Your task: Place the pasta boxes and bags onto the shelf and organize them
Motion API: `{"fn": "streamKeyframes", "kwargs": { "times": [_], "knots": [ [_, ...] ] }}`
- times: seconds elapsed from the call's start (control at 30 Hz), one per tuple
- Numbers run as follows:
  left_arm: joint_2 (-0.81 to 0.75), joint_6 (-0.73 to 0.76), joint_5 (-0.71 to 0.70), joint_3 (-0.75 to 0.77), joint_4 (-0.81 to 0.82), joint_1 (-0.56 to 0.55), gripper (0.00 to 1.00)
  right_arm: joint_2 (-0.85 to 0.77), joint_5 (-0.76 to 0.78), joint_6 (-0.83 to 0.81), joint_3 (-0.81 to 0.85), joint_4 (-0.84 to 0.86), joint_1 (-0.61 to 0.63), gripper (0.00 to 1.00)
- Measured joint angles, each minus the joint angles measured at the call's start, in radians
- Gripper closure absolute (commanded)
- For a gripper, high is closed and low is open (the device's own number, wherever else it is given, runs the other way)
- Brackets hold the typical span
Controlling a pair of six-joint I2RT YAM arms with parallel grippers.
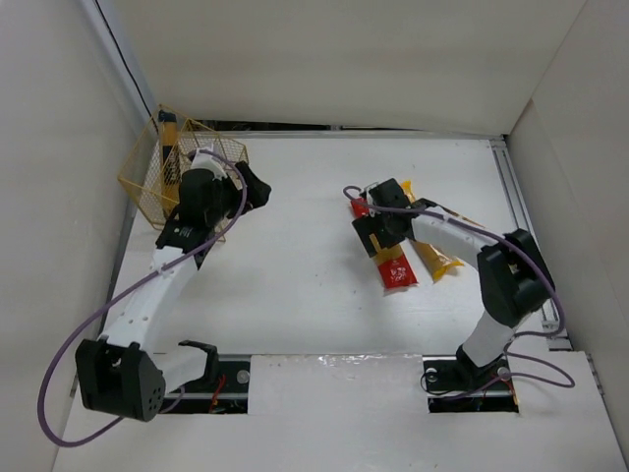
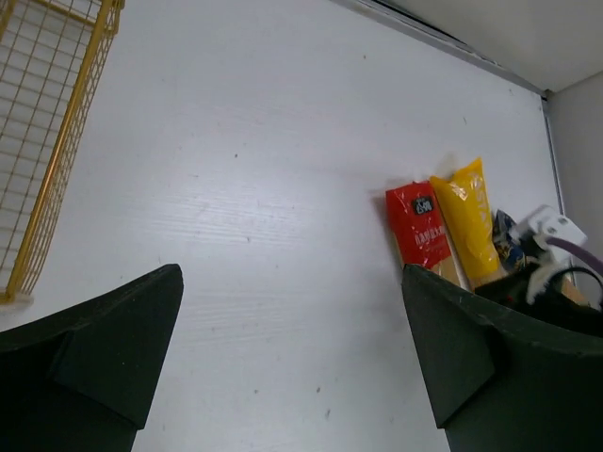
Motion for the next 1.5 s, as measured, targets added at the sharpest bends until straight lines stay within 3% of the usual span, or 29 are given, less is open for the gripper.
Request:
{"fn": "streamKeyframes", "kwargs": {
  "times": [0.2, 0.33, 0.37, 0.6, 0.7, 1.0, 1.2, 1.5],
  "knots": [
    [-0.203, -0.017, -0.028, -0.042, -0.029, 0.0, 0.0, 0.161, -0.021, -0.001, 0.057, -0.031, -0.03, 0.08],
    [-0.247, -0.024, -0.047, -0.042, -0.016, 0.0, 0.0, 0.162, -0.067, -0.008, 0.068, -0.037, -0.044, 0.51],
    [-0.242, -0.025, -0.048, -0.042, -0.017, 0.0, 0.0, 0.161, -0.083, -0.012, 0.069, -0.034, -0.048, 0.68],
    [-0.154, -0.062, 0.014, -0.049, 0.008, -0.001, 0.0, 0.098, -0.221, -0.053, 0.026, 0.019, -0.066, 0.99],
    [-0.102, -0.086, 0.067, -0.066, 0.051, -0.037, 0.0, 0.0, -0.241, -0.056, -0.029, 0.028, -0.031, 1.0],
    [0.172, -0.135, 0.014, 0.036, 0.077, -0.358, 0.0, -0.407, -0.256, 0.001, -0.072, 0.171, 0.136, 1.0],
    [0.221, -0.175, -0.103, 0.067, 0.09, -0.488, 0.0, -0.421, -0.187, 0.021, -0.071, 0.166, 0.141, 1.0],
    [0.141, -0.223, -0.174, 0.019, 0.172, -0.513, 0.0, -0.417, -0.146, 0.041, -0.057, 0.135, 0.148, 1.0]
  ]
}}
